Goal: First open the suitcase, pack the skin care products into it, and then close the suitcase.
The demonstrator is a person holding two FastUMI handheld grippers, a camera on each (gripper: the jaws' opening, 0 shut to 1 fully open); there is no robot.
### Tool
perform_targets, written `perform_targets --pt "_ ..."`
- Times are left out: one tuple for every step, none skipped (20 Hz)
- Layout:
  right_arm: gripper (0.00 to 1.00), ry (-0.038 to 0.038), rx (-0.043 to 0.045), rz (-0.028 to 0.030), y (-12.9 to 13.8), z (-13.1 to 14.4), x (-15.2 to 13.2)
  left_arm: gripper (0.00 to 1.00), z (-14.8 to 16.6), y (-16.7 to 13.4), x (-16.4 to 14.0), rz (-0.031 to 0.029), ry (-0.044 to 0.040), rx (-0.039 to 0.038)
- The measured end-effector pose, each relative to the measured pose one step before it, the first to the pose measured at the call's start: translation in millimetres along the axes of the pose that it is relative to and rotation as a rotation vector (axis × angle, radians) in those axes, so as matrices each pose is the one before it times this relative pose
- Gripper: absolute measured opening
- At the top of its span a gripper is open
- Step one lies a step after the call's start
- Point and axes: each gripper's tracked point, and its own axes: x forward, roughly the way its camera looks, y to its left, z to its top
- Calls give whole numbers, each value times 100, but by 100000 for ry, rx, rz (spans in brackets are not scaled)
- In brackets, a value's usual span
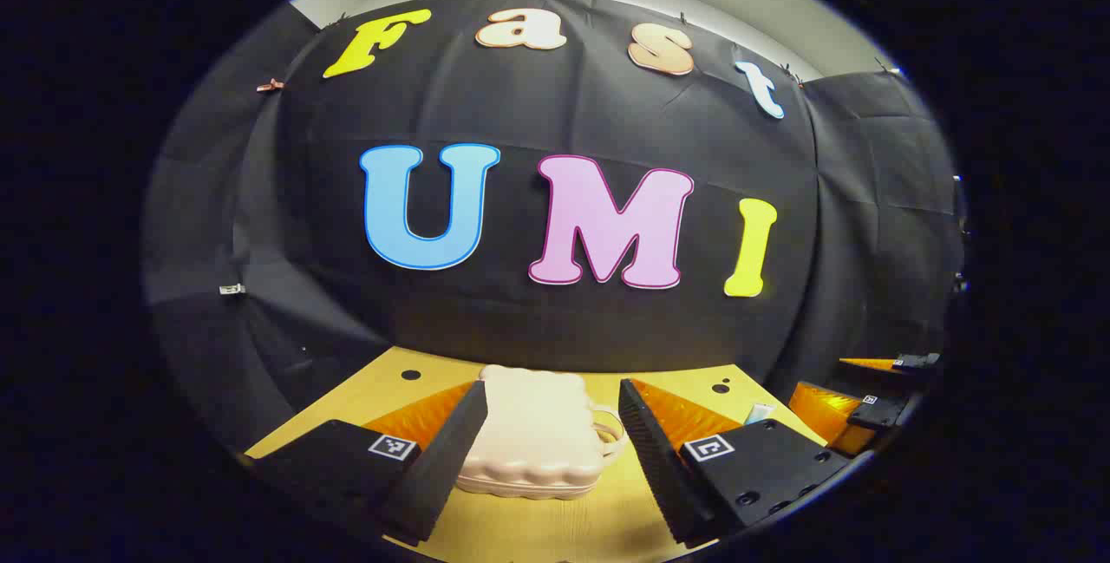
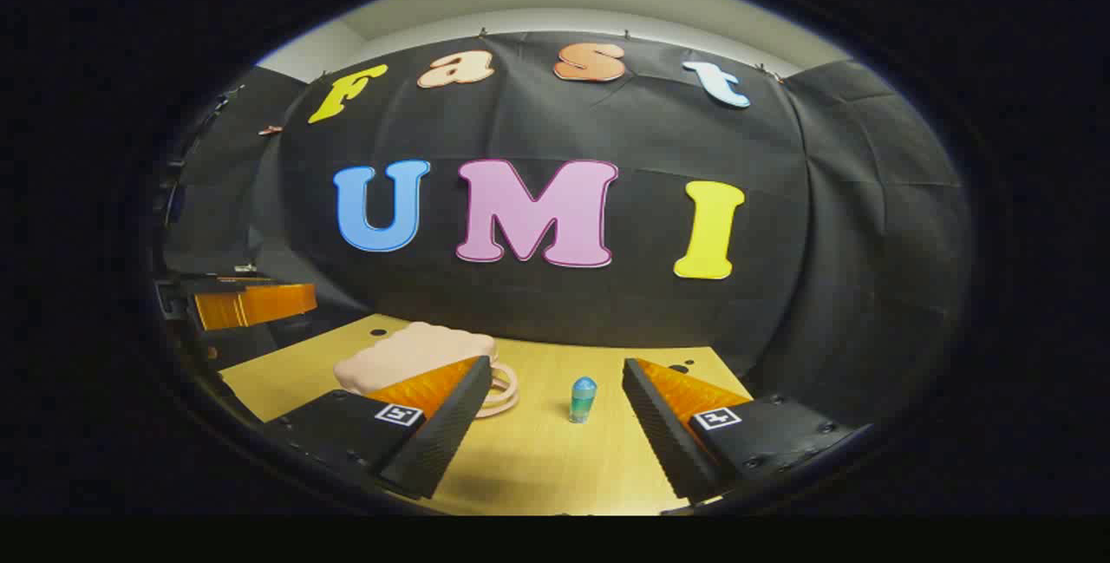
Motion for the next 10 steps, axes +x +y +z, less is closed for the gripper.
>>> perform_targets --pt "96 -556 531 -12 -54 227 -112 96 -106 -179 134 -257 30 1040" --pt "96 92 321 41 -16 -11 -56 96 7 -43 -17 403 -211 1087" --pt "96 62 -30 -48 -112 -218 -104 96 111 -248 -6 -388 -928 685" --pt "96 239 -161 -49 -62 -75 -90 96 223 -367 24 -1147 -925 128" --pt "96 154 -44 131 -43 -59 -64 96 -29 -339 14 -949 -329 45" --pt "96 -256 -209 -32 -53 77 29 96 12 -119 -2 -412 -147 162" --pt "96 -485 -349 -314 -136 209 -9 96 -113 -78 74 -365 114 102" --pt "96 -420 -65 -450 -175 102 13 96 -77 -165 117 -495 265 19" --pt "96 -211 218 -258 -75 19 32 96 -153 -23 168 -195 501 -116" --pt "96 57 162 -234 -81 -78 104 96 -4 -11 120 -153 394 -200"
